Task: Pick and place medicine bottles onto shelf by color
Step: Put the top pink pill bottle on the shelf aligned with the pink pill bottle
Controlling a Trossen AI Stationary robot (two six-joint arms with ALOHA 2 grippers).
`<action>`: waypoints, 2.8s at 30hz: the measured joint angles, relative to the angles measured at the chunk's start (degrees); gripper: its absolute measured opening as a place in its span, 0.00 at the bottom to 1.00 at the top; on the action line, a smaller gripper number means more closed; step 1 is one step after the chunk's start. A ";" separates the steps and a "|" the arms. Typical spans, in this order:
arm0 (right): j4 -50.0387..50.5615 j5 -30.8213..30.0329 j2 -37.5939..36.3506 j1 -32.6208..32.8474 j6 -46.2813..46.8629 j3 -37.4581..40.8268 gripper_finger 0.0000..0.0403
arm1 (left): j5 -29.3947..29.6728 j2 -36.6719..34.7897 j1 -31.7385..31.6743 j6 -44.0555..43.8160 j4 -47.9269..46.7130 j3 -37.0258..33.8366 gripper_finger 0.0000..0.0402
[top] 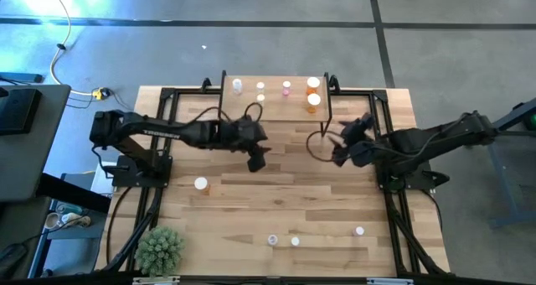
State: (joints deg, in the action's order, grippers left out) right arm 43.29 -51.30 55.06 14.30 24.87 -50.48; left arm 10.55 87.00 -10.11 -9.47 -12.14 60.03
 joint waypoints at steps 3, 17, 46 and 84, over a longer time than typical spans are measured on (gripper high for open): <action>3.22 -4.37 -2.92 -1.07 1.47 0.00 0.68 | -0.02 0.02 0.92 -1.64 7.94 -5.03 0.46; 26.14 2.21 -7.18 -14.40 30.67 0.00 0.68 | -3.28 0.04 1.59 -1.54 19.90 -12.37 0.46; -0.08 24.44 -7.27 -29.88 15.56 22.41 0.68 | -3.51 0.09 1.60 -4.10 19.62 -12.37 0.46; -16.00 14.68 7.08 -32.10 20.30 26.08 0.68 | -3.85 0.09 1.64 -5.39 19.73 -12.37 0.46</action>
State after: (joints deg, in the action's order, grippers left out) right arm 27.29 -36.62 62.14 -17.80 45.17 -24.40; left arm 6.70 87.09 -8.47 -14.86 7.59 47.66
